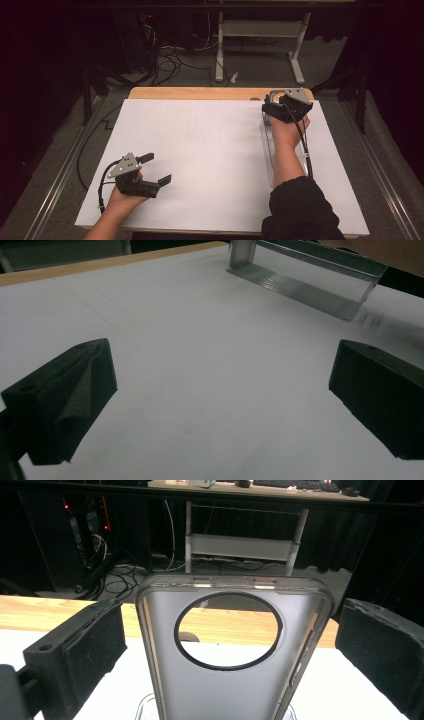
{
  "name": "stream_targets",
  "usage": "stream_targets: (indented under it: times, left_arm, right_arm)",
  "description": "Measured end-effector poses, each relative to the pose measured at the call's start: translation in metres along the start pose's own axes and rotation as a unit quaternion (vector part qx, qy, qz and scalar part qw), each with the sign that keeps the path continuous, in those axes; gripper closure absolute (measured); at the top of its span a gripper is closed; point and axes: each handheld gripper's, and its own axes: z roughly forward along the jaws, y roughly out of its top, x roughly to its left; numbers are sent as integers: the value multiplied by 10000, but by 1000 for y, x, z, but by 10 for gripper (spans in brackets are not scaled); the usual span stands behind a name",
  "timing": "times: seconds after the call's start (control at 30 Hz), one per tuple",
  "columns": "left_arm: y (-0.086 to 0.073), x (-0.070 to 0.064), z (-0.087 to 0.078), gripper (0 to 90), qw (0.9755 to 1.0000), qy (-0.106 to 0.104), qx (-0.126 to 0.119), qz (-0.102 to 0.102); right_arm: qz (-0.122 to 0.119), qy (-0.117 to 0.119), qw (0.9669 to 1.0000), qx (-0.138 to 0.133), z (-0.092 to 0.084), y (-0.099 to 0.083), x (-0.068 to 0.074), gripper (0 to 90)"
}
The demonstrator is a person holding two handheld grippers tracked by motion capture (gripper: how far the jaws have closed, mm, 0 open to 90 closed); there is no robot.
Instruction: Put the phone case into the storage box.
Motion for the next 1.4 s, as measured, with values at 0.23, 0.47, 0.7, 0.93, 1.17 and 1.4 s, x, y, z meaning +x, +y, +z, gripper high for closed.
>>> stream_targets:
  times: [0.23, 0.47, 0.7, 0.93, 1.17, 1.4]
  left_arm:
    - [0, 0, 1, 2, 10000, 11, 18, 4]
    - [0, 0, 1, 1, 10000, 3, 14, 9]
    - [0, -1, 2, 2, 10000, 24, 31, 23]
    - [1, 1, 1, 2, 9999, 101, 55, -66]
    - [0, 2, 2, 2, 9999, 107, 66, -66]
    - [0, 3, 3, 1, 9999, 126, 98, -64]
  right_arm:
    - [-2, 70, 10000, -1, -2, 1, 1, 0]
    - [37, 144, 9999, -2, -8, 1, 2, 0]
    - [33, 215, 9998, 16, -15, 1, 1, 0]
    - [9, 310, 9995, -35, -25, 2, 4, 0]
    - [-18, 436, 9990, -52, -35, 1, 5, 0]
    - [-67, 507, 9987, -47, -44, -2, 4, 0]
